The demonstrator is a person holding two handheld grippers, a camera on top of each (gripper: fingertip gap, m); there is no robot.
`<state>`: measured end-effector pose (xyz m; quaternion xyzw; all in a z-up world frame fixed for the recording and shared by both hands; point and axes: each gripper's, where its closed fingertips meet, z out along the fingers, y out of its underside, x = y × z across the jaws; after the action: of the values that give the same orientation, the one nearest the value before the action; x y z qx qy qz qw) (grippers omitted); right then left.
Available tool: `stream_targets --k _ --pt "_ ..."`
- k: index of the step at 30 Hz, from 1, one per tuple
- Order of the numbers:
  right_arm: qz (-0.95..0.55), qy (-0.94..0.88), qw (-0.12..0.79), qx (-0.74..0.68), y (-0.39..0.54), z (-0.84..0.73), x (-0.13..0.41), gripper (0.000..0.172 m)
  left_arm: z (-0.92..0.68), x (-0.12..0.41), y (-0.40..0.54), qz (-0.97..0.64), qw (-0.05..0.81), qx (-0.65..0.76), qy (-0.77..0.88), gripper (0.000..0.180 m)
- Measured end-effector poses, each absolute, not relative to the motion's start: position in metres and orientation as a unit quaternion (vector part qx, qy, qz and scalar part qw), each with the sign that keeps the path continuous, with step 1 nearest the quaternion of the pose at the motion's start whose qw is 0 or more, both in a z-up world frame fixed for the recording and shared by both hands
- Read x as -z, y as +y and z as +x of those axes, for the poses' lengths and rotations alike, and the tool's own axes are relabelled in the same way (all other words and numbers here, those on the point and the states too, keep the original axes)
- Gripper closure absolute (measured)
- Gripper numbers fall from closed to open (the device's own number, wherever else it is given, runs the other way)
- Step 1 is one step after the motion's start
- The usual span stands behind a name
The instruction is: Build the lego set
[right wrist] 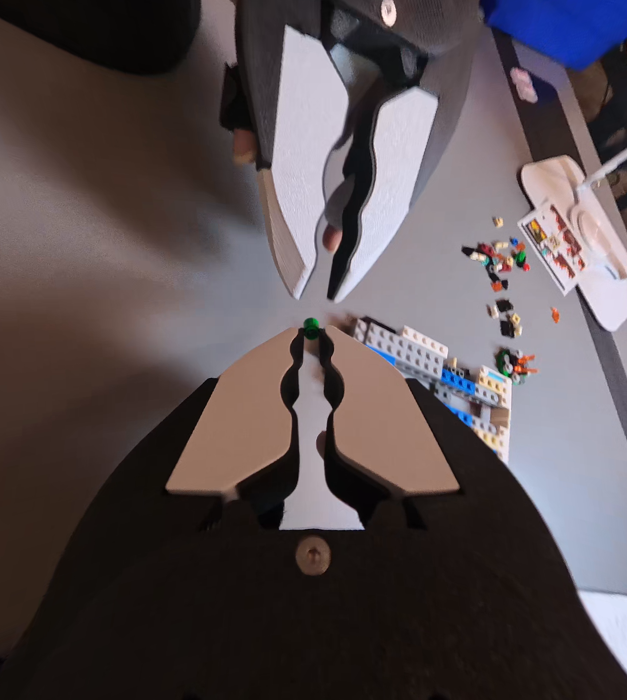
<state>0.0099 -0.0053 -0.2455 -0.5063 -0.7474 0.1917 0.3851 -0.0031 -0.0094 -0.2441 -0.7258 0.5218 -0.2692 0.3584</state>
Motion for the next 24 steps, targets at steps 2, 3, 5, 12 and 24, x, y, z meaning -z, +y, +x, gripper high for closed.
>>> stream_targets --k 2,3,5,12,24 --pt "-0.535 -0.746 0.360 -0.168 0.008 0.022 0.253 0.164 -0.012 0.250 0.005 -0.733 0.369 0.232 0.522 0.158" --pt "-0.544 -0.745 0.350 -0.163 0.013 0.024 0.256 0.164 -0.014 0.253 0.011 -0.734 0.371 0.220 0.524 0.155" --pt "-0.552 -0.752 0.326 -0.155 0.015 0.022 0.260 0.164 -0.019 0.261 0.025 -0.731 0.366 0.174 0.549 0.146" --pt "-0.545 -0.788 0.269 -0.094 0.023 0.015 0.275 0.164 -0.008 0.274 0.037 -0.708 0.346 0.153 0.596 0.133" --pt "-0.523 -0.810 0.263 -0.026 0.025 0.018 0.277 0.164 -0.006 0.276 0.037 -0.706 0.364 0.162 0.586 0.136"
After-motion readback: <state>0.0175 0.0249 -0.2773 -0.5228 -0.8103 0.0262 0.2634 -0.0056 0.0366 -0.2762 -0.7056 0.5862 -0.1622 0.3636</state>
